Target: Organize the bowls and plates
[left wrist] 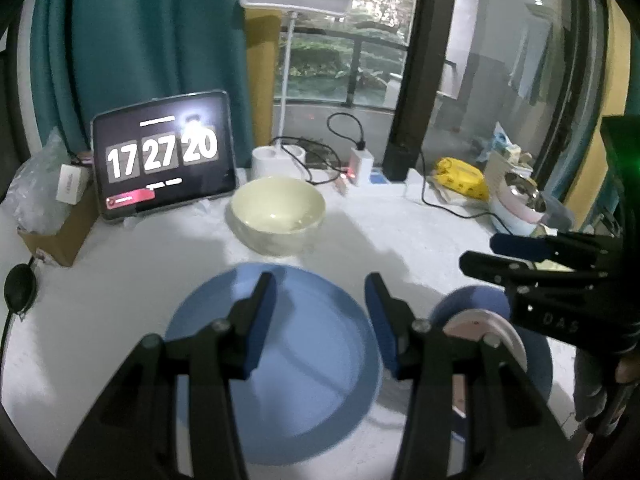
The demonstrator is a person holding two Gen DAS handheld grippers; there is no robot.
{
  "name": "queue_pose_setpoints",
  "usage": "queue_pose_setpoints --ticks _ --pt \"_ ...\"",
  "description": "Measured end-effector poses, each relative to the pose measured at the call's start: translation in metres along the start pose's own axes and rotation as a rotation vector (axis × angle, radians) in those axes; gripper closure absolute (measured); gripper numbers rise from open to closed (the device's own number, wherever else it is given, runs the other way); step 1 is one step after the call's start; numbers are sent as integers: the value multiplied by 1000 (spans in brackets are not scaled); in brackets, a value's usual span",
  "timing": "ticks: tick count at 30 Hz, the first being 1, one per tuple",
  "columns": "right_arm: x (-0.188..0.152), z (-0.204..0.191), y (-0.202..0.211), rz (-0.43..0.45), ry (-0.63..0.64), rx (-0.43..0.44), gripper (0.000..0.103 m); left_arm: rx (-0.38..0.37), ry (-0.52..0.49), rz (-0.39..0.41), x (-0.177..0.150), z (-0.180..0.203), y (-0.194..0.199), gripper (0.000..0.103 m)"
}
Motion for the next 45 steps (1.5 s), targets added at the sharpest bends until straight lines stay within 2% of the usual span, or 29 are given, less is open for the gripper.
queue_pose_setpoints --ticks 18,23,31,36,45 --pt "43 -14 -43 13 -13 15 57 47 20 42 33 -41 -26 55" --pt "50 -16 -61 -12 -8 21 57 43 37 43 44 -53 -41 55" --pt "64 -17 -96 -49 -53 29 57 34 69 -1 55 -72 -81 56" --pt "75 -15 -123 -67 -124 38 57 21 106 -36 50 -82 -105 56" --pt "72 -24 -170 -127 -128 41 57 29 158 -96 39 -95 -145 56"
Point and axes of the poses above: each gripper's, at about its wrist camera, not at the fingertips, and y roughly against the way its jaws point, z to its right, x to its top, the point moved 9 cm from there along -y, roughly the way its jaws point, and after that the axes turned 9 degrees about z, right-handed, at the moved point
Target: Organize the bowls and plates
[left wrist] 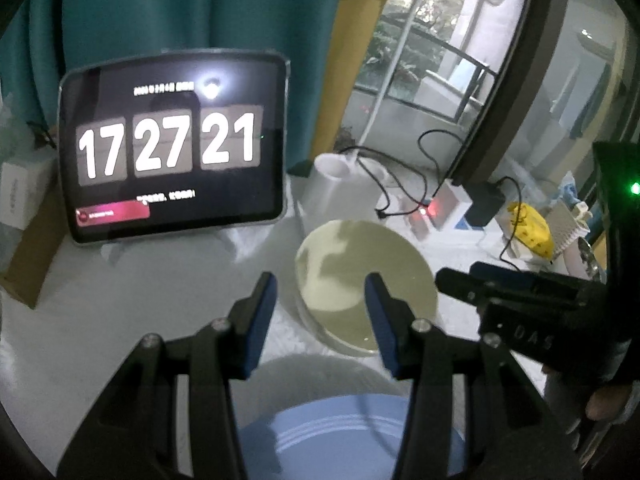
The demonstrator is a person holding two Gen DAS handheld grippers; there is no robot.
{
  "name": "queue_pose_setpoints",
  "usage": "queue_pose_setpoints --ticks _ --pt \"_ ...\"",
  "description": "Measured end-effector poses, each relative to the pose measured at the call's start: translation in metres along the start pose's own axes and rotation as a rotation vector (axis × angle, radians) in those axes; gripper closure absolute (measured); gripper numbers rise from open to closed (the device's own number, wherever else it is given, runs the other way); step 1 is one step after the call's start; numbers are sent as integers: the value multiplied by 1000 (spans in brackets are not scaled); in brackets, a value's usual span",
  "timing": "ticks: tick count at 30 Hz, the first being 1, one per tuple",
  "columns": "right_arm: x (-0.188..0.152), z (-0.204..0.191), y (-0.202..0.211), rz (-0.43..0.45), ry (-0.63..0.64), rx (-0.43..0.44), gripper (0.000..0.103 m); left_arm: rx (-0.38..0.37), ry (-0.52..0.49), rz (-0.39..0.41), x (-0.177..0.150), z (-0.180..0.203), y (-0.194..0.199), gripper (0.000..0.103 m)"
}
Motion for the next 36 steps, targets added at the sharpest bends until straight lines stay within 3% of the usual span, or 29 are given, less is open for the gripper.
queue_pose_setpoints --ticks 6,10,14,18,20,24,36 --pt "-9 3 -24 -52 -19 2 58 7 12 -58 -11 -5 -23 56" --pt "-14 4 -34 -94 -58 27 58 53 -57 -82 -22 -4 -35 56" --pt "-16 5 -42 -130 -96 46 58 47 -55 -104 -26 -3 -41 57" --pt "-23 6 -54 -182 -144 60 59 31 -61 -117 -28 1 -44 65" --pt "-24 3 -57 -190 -145 67 62 26 -84 -114 -27 5 -43 67" --pt "-24 -7 -57 -180 -107 75 79 17 -72 -112 -27 3 -44 68" --pt "-24 -16 -55 -157 -74 33 81 32 -98 -76 -24 5 -39 71"
Point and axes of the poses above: each gripper's, at about its wrist camera, not at the fingertips, and y roughly against the way its jaws point, z to its right, x to its top, the point moved 9 cm from there along -y, roughly the way its jaws point, and after that the axes turned 9 degrees about z, right-handed, at the moved point
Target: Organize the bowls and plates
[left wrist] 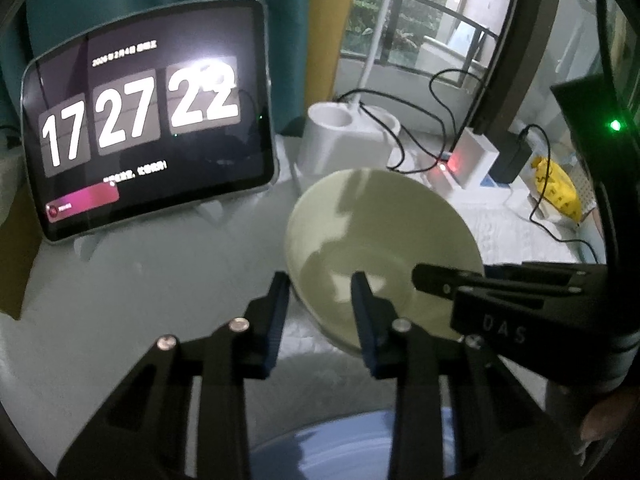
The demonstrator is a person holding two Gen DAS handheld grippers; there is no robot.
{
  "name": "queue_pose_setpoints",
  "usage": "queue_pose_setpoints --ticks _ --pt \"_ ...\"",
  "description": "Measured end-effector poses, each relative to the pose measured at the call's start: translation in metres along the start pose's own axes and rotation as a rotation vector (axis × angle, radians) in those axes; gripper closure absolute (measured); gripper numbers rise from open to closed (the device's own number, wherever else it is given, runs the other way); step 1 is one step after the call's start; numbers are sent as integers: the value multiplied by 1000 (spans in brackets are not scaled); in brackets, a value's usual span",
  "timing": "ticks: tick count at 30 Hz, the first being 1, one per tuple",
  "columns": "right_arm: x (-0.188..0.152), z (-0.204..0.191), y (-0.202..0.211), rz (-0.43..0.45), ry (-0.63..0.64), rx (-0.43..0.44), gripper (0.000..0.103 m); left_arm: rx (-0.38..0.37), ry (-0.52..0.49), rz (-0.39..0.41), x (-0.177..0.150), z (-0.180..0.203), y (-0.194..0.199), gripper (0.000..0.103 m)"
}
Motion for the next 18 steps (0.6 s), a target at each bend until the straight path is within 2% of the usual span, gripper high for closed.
queue_pose_setpoints --ticks 18 --pt "3 -4 52 90 26 17 82 -8 17 108 13 9 52 72"
Point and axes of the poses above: each gripper's, at about its wrist camera, not at the fingertips, and y roughly against the way its jaws point, z to its right, x to its top, the point moved 9 cm from there along -y, roughly the way its jaws point, and after that the axes turned 9 degrees about z, right-handed, at the moved point
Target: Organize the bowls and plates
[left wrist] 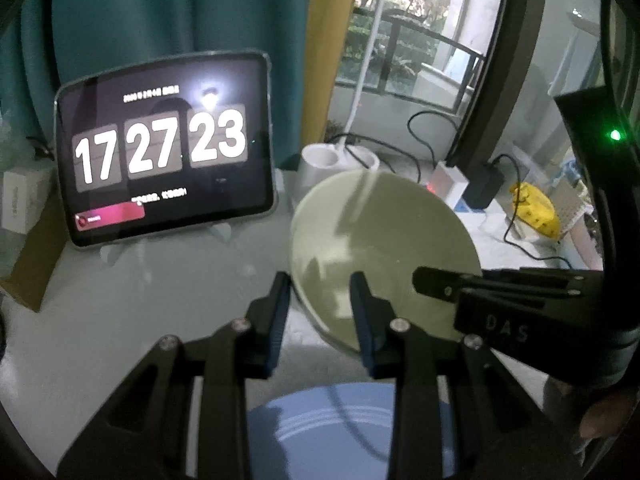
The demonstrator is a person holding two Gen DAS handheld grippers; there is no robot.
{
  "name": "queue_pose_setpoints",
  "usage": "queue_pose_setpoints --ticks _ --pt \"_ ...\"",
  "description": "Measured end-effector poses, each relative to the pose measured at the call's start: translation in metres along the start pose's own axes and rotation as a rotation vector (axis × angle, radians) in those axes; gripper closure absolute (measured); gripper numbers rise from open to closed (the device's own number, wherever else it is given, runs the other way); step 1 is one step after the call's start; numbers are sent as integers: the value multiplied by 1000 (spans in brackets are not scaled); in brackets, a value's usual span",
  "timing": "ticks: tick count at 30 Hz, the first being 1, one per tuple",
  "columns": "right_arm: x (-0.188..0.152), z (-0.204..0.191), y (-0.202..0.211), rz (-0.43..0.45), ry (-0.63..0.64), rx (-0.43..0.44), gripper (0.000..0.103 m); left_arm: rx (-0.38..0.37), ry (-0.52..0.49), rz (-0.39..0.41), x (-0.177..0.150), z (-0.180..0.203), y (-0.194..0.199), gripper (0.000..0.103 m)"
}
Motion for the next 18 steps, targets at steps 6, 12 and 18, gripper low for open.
queue_pose_setpoints --ticks 6,12,18 --pt "-3 -3 26 28 12 -1 82 -15 -3 35 5 9 24 72" --pt "-4 -3 51 56 9 -2 82 -29 -1 48 8 19 43 72" --pt "-11 -3 73 73 18 -2 82 -37 -1 60 7 27 61 72"
Point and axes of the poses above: each gripper's, at about its wrist camera, not at the fingertips, and y roughly against the way its jaws point, z to its right, x to its top, the point moved 9 cm from there along -y, roughly the way its jaws point, and after that the axes turned 9 degrees about z, right-handed, at the moved point
